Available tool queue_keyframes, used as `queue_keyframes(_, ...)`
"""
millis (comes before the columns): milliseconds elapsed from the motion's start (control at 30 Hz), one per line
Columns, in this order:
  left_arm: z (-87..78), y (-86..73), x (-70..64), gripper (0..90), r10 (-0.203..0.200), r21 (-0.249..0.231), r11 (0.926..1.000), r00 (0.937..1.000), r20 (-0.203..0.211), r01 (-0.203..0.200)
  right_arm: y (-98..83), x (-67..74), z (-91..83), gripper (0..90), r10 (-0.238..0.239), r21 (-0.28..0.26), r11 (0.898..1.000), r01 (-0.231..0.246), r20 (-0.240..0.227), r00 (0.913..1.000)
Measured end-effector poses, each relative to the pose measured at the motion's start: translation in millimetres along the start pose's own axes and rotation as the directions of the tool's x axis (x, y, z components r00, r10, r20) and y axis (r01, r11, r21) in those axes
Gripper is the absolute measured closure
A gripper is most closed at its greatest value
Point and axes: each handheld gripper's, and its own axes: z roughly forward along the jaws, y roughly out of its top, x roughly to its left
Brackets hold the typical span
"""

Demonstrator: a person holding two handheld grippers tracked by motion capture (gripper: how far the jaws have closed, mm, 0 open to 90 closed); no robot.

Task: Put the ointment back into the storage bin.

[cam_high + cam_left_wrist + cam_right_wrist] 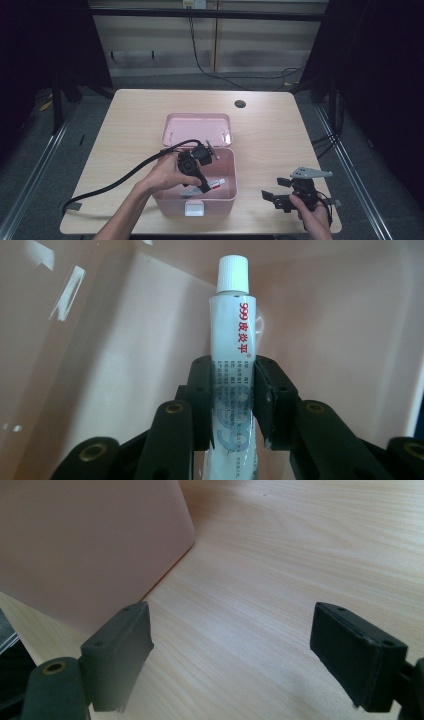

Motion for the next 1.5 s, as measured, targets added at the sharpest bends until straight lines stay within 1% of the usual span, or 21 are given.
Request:
queue_keyframes(33, 1.2, -1.1, 1.7, 71.0, -0.009, 0.006, 0.9999, 1.0000, 0.003, 0.009, 0.0, -0.2, 0.0, 16.3, -0.002, -0.002, 1.000, 0.002, -0.001, 1.0000)
queue_keyframes(67, 2.3, -2.3, 4.1, 71.0, -0.006, 0.014, 0.9999, 1.0000, 0.001, 0.006, 0.0, -0.2, -0.1, 16.3, -0.002, -0.002, 1.000, 0.002, -0.001, 1.0000)
queue_keyframes(100, 3.2, -3.5, 5.5, 71.0, -0.010, 0.017, 0.9998, 0.9999, 0.002, 0.010, 0.0, -0.2, 0.0, 16.3, -0.002, -0.002, 1.000, 0.002, 0.000, 1.0000)
queue_keyframes(167, 6.0, -4.6, 4.8, 71.0, -0.013, 0.016, 0.9998, 0.9999, 0.006, 0.013, 0.1, -0.3, 0.2, 16.3, -0.002, -0.001, 1.000, 0.002, 0.001, 1.0000)
queue_keyframes(200, 6.5, -4.2, 4.7, 71.0, -0.005, 0.022, 0.9997, 1.0000, 0.008, 0.005, 0.1, -0.2, 0.2, 16.3, 0.000, 0.001, 1.000, 0.000, 0.002, 1.0000)
queue_keyframes(233, 7.6, -3.6, 4.1, 71.0, -0.006, 0.020, 0.9998, 0.9999, 0.009, 0.006, 0.2, 0.0, 0.1, 16.3, 0.004, 0.002, 1.000, -0.004, 0.001, 1.0000)
queue_keyframes(333, 10.4, -2.6, 4.4, 71.0, -0.008, 0.029, 0.9996, 0.9999, 0.012, 0.007, 0.1, -0.1, 0.0, 16.3, -0.001, -0.001, 1.000, 0.001, 0.002, 1.0000)
queue_keyframes(500, 16.0, -1.8, 5.8, 70.9, 0.000, 0.049, 0.9988, 0.9999, 0.017, -0.001, 0.0, -0.2, -0.1, 16.3, -0.001, -0.001, 1.000, 0.001, 0.001, 1.0000)
queue_keyframes(567, 19.2, -0.9, 5.5, 70.9, -0.016, 0.050, 0.9987, 0.9997, 0.018, 0.015, 0.0, -0.1, 0.1, 16.3, -0.002, 0.000, 1.000, 0.002, 0.003, 1.0000)
queue_keyframes(600, 20.8, -0.2, 6.4, 70.9, -0.008, 0.061, 0.9981, 0.9998, 0.021, 0.007, 0.0, -0.2, 0.1, 16.3, -0.002, 0.000, 1.000, 0.002, 0.002, 1.0000)
queue_keyframes(633, 23.9, -0.2, 6.3, 71.0, -0.017, 0.062, 0.9980, 0.9995, 0.027, 0.016, 0.0, -0.2, 0.0, 16.3, -0.001, -0.001, 1.000, 0.001, 0.001, 1.0000)
queue_keyframes(733, 28.8, 0.5, 9.0, 70.9, -0.014, 0.082, 0.9966, 0.9993, 0.036, 0.011, 0.0, -0.2, -0.2, 16.1, 0.006, 0.001, 1.000, -0.006, 0.006, 1.0000)
queue_keyframes(800, 32.2, 0.9, 9.9, 70.9, -0.017, 0.085, 0.9963, 0.9990, 0.041, 0.014, -0.1, -0.4, -0.4, 16.2, 0.004, 0.000, 1.000, -0.004, 0.007, 1.0000)
queue_keyframes(833, 33.6, 1.2, 10.1, 70.9, -0.010, 0.090, 0.9959, 0.9991, 0.042, 0.006, -0.1, -0.3, -0.4, 16.2, 0.005, 0.001, 1.000, -0.005, 0.007, 1.0000)
queue_keyframes(867, 34.5, 1.2, 9.6, 70.9, -0.016, 0.087, 0.9961, 0.9988, 0.046, 0.012, -0.1, -0.4, -0.3, 16.1, 0.005, 0.001, 1.000, -0.005, 0.007, 1.0000)
queue_keyframes(1000, 36.6, 0.8, 8.7, 70.9, 0.008, 0.105, 0.9944, 0.9986, 0.053, -0.013, -0.1, -0.5, -0.3, 16.1, 0.005, 0.001, 1.000, -0.005, 0.007, 1.0000)
queue_keyframes(1100, 36.8, 0.3, 6.9, 70.9, 0.020, 0.106, 0.9940, 0.9979, 0.061, -0.027, -0.1, -0.5, -0.3, 16.1, 0.003, -0.001, 1.000, -0.003, 0.007, 1.0000)
queue_keyframes(1267, 39.6, 0.0, 5.6, 70.8, 0.035, 0.130, 0.9906, 0.9974, 0.063, -0.043, -0.1, -0.4, -0.1, 16.1, 0.003, 0.001, 1.000, -0.003, 0.006, 1.0000)
queue_keyframes(1433, 43.7, -0.1, 4.1, 70.8, 0.036, 0.146, 0.9882, 0.9968, 0.071, -0.046, 0.0, -0.5, 0.1, 16.1, 0.004, 0.003, 1.000, -0.004, 0.006, 1.0000)
queue_keyframes(1500, 45.2, -0.1, 3.4, 70.8, 0.049, 0.153, 0.9865, 0.9962, 0.073, -0.059, 0.0, -0.6, 0.1, 16.1, 0.004, 0.002, 1.000, -0.004, 0.006, 1.0000)
